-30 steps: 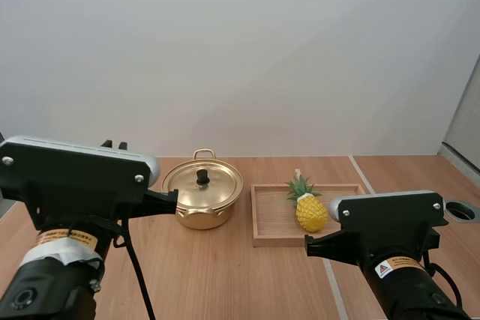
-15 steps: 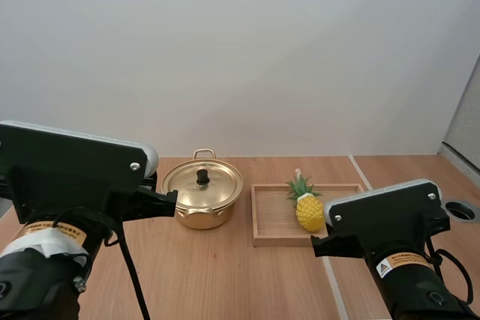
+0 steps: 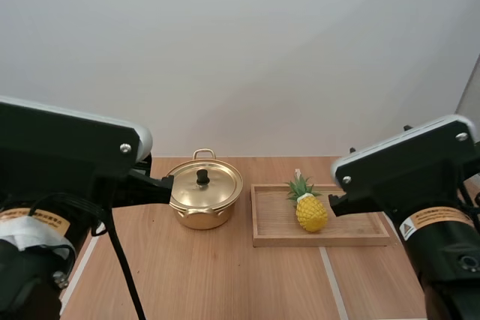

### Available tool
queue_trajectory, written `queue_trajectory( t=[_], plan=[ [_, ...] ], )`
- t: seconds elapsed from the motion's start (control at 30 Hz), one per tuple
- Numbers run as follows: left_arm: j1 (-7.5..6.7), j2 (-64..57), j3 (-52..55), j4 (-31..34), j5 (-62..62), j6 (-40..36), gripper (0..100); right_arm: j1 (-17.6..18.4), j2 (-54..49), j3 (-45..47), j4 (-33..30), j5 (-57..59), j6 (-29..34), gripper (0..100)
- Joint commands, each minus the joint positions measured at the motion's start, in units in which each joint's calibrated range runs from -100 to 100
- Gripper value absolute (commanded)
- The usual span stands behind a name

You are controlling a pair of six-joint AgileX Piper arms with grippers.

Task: Open the pot, put the pineapple inside, and close it

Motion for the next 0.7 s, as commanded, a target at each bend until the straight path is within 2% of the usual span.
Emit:
queue_trajectory(
  t=[0.0,0.13,0.23,0.3,0.43,0.53,0.67],
  plan=[
    [-0.16,2.34,-4.79,-0.02,-4.44,1.09,100,-0.19,0.57,-6.35,4.60,1.12,2.31,100],
    [-0.16,10.79,-12.29,-0.29,-4.84,2.09,100,-0.47,4.49,-15.57,10.83,12.59,2.59,100],
    [-0.16,19.38,-18.24,-3.80,-0.30,6.58,100,-0.47,9.04,-21.11,11.59,21.14,2.59,100],
    [-0.16,26.95,-22.97,-8.14,7.66,11.94,100,-0.47,12.41,-24.65,11.59,27.36,2.59,100],
    [-0.16,41.60,-33.56,-17.11,34.37,23.80,100,-0.47,19.48,-31.85,13.61,41.22,2.50,100],
    [-0.16,51.59,-41.21,-19.89,52.18,27.96,100,-0.47,23.53,-35.19,15.55,49.83,2.41,100],
    [-0.16,64.42,-49.59,-20.12,53.99,28.62,100,-0.47,26.53,-36.45,17.91,54.68,2.41,100]
  ],
)
